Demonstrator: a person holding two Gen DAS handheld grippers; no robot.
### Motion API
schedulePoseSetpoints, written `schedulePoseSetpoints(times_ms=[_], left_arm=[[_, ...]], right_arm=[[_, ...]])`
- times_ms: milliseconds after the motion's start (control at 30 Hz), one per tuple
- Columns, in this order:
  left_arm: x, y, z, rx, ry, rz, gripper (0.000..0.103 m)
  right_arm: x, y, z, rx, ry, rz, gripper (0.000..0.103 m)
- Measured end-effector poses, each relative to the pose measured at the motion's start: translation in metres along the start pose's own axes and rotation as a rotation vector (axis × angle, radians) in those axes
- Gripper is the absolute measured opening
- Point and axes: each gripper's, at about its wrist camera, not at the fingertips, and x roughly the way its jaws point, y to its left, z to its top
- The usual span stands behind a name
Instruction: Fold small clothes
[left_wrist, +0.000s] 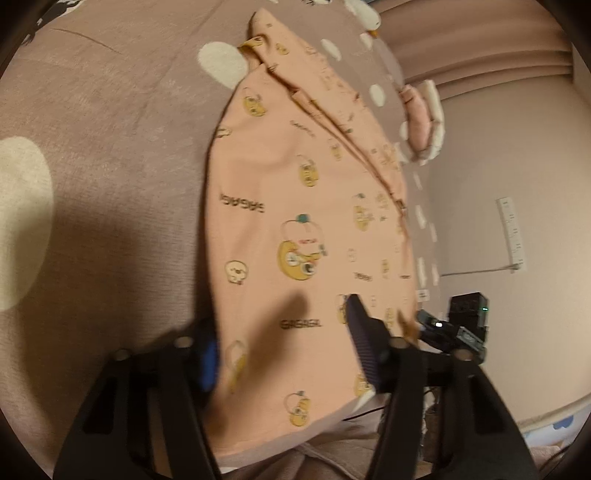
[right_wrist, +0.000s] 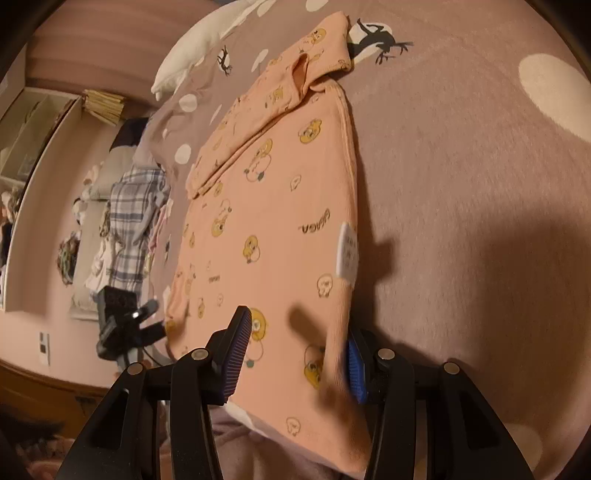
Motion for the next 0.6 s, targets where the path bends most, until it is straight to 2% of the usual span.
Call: schedulePoseSetpoints(times_ms=[67,133,233,433,600], left_arm=[[0.0,0.002,0.0,-0.011,0.004,0.027,0.04],[-0.001,0.007,0.0,-0.03,0.005,0.048,0.023],[-0.003,0.017,-0.001,-0.071,0.012,0.049,0.011],[-0.003,0.021,-0.01,-0.097,0.046,0.003,0.009],[-0.002,0.018,-0.013,-0.11,0.038,-0.012,0.008]], right_arm=[[0.0,0.0,-0.003,0.001,0.002,0.001,0.047],[0.0,0.001,-0.005,-0.007,0.006,0.0,0.047],[0.0,0.004,-0.009,-0.022,0.009,-0.01,0.047],[0.001,0.006,-0.012,-0.041,0.007,-0.024,0.047],[0.005,0.008,-0.014,-0.042,0.007,-0.016,0.047]])
